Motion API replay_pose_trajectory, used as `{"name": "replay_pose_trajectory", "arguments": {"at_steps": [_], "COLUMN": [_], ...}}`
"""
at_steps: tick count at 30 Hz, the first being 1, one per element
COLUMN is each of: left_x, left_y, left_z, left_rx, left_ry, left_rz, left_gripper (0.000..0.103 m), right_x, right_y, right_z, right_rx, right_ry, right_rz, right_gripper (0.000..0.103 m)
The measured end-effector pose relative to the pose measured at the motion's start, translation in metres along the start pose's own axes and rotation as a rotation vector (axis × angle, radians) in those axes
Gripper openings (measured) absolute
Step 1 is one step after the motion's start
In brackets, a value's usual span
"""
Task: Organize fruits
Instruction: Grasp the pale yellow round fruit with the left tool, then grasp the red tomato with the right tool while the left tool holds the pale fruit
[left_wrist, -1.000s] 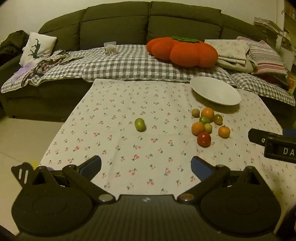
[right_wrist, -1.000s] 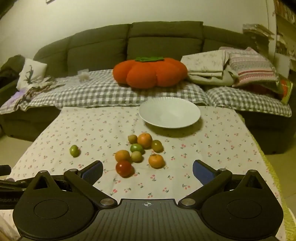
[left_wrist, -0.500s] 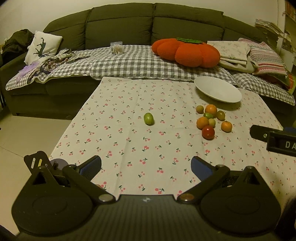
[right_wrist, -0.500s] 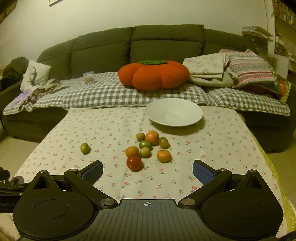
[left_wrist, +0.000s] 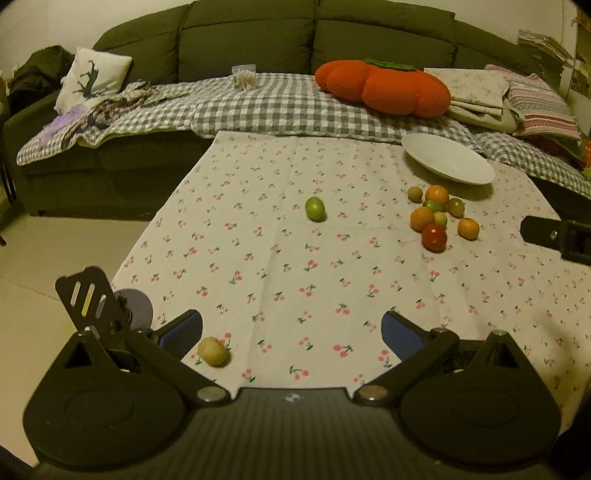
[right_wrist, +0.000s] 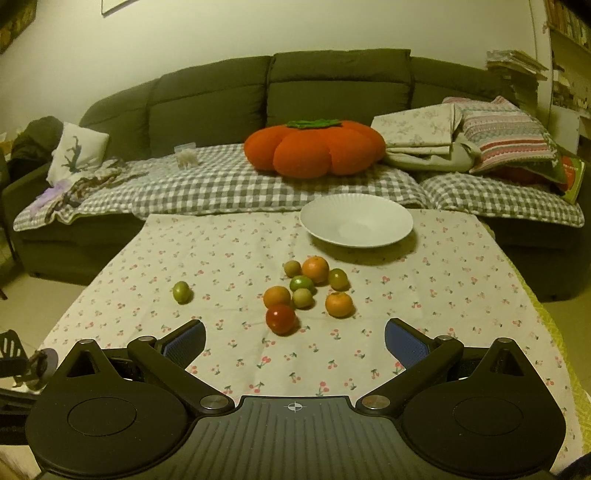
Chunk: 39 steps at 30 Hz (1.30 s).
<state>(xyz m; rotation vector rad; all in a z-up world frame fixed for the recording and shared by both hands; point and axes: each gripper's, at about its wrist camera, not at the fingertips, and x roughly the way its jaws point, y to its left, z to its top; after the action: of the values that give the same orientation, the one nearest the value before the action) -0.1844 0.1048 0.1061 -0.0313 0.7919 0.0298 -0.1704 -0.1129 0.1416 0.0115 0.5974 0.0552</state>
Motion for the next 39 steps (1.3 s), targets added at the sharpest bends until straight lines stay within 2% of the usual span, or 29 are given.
{"name": "replay_pose_trajectory", "arguments": {"at_steps": [7, 11, 13, 24, 28, 29, 33, 39], "left_x": [0.011, 0.029, 0.037, 0.063, 0.080, 0.080, 0.084, 0.084], "left_y": [0.028, 0.036, 0.040, 0.065, 0.057, 0.054, 0.047, 0.041], "left_z": [-0.009, -0.016, -0.020, -0.029, -0.029, -0.029, -0.026, -0.024], "left_rx": [-0.039, -0.045, -0.051, -0.105, -0.068, -0.046, -0.015, 0.016], "left_ry": [0.015, 0.068, 0.090, 0.120, 0.138, 0.120, 0.107, 0.091], "left_rz": [-0.002, 0.001, -0.007, 0.009, 0.018, 0.032, 0.024, 0.025], "left_gripper": [0.101, 0.098, 0.089, 0.066, 0.050, 0.048, 0.022, 0.022], "right_x": [0.006, 0.018, 0.024, 0.048, 0.055, 0.057, 0.065, 0.074], "right_y": [-0.005, -0.010, -0.010, -0.013, -0.013, -0.014, -0.022, -0.028], "right_z": [-0.011, -0.015, -0.019, -0.034, -0.032, -0.031, -0.028, -0.020], "right_rx": [0.043, 0.061, 0.055, 0.042, 0.036, 0.035, 0.046, 0.062], "right_ry": [-0.024, 0.017, 0.037, 0.109, 0.108, 0.112, 0.111, 0.089], "right_rz": [0.011, 0.008, 0.010, 0.036, 0.040, 0.036, 0.012, 0.013], "right_gripper": [0.103, 0.103, 0.103, 0.103, 0.103, 0.103, 0.103, 0.103]}}
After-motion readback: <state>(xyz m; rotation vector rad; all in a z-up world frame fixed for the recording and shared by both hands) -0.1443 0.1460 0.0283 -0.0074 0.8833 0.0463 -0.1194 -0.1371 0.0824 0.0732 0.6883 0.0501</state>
